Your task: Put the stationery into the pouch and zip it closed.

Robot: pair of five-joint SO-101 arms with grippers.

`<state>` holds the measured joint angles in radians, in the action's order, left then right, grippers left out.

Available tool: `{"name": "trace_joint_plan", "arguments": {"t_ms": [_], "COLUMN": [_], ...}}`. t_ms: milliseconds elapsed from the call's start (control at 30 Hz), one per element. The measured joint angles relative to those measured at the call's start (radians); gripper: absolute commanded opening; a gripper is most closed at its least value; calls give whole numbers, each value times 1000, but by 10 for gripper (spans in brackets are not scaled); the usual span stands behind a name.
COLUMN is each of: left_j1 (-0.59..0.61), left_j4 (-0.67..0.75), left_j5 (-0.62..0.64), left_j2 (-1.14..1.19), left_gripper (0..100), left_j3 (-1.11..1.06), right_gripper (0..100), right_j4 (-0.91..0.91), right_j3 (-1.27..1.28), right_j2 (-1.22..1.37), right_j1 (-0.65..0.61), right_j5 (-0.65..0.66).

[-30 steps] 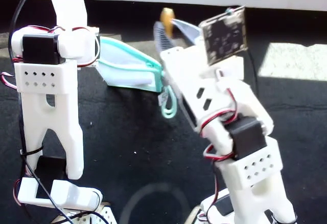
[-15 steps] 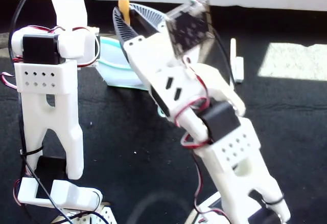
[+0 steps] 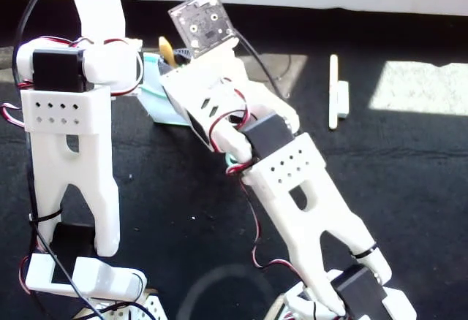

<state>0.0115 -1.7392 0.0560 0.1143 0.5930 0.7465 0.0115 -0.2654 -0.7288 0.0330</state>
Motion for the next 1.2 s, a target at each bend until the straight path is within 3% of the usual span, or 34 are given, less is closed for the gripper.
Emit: {"name": "trace_joint_plan", "arguments": {"t_ms": [200, 667, 833, 1000, 1200], "left_j1": [0, 0, 0, 0, 0], "left_j4": [0, 0, 0, 0, 0], "left_j5": [0, 0, 0, 0, 0], "left_j2": [0, 0, 0, 0, 0], "left_gripper": [8, 8, 8, 8, 8], "left_j3": [0, 0, 0, 0, 0], "right_gripper": [123, 126, 5, 8, 131], "right_j4": [52, 161, 163, 140, 51], "right_j3": [-8, -68, -126, -40, -3], "right_j2": [0, -132, -242, -153, 247], "right_j1": [-3, 12, 236, 549, 700], "right_j5": [0, -3, -3, -3, -3]}}
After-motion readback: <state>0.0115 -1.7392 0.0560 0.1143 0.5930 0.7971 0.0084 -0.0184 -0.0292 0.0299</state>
